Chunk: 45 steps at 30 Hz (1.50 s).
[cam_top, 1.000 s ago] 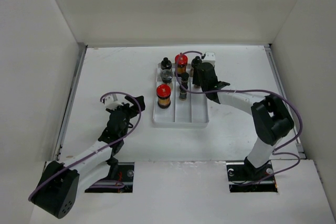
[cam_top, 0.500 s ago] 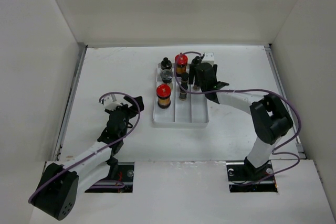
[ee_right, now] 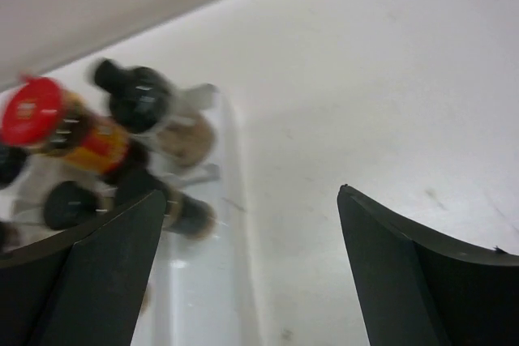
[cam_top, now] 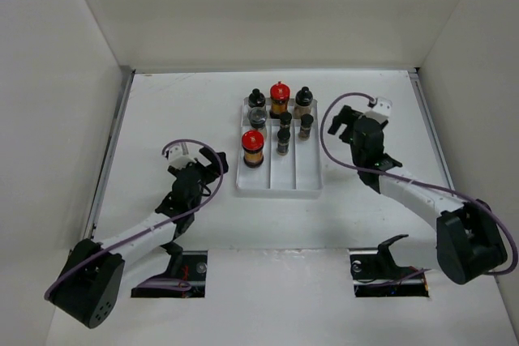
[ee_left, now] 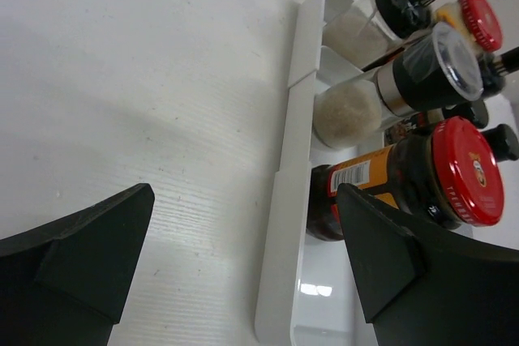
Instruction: Organize the condiment bottles
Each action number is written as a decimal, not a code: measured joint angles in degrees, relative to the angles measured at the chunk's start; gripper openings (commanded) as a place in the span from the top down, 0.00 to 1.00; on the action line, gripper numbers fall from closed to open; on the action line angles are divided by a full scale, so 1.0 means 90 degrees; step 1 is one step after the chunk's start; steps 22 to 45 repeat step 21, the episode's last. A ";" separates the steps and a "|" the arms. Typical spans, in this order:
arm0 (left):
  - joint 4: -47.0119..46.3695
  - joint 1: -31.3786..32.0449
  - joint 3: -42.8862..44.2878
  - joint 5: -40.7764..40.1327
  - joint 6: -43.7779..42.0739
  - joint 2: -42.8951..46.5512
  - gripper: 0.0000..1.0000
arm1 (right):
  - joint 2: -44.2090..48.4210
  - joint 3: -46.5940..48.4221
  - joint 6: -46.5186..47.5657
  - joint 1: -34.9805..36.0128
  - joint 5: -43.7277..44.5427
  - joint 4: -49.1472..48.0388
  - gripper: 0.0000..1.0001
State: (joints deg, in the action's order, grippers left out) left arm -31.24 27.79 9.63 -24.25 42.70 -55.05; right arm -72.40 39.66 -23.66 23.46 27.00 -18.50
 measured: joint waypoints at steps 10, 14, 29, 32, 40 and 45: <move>0.0408 0.0095 0.0381 -0.0347 -0.0034 -0.0449 0.00 | -0.0044 -0.1156 -0.0855 -0.0593 -0.0330 -0.0374 0.65; 0.0452 0.0100 0.0396 -0.0461 -0.0053 -0.0532 0.00 | -0.0056 -0.1212 -0.0925 -0.0593 -0.0435 -0.0653 0.58; 0.0508 0.0126 0.0525 -0.0576 -0.0153 -0.0845 0.00 | -0.0053 -0.1297 -0.0947 -0.0568 -0.0503 -0.0801 0.45; 0.0508 0.0126 0.0525 -0.0576 -0.0153 -0.0845 0.00 | -0.0053 -0.1297 -0.0947 -0.0568 -0.0503 -0.0801 0.45; 0.0508 0.0126 0.0525 -0.0576 -0.0153 -0.0845 0.00 | -0.0053 -0.1297 -0.0947 -0.0568 -0.0503 -0.0801 0.45; 0.0508 0.0126 0.0525 -0.0576 -0.0153 -0.0845 0.00 | -0.0053 -0.1297 -0.0947 -0.0568 -0.0503 -0.0801 0.45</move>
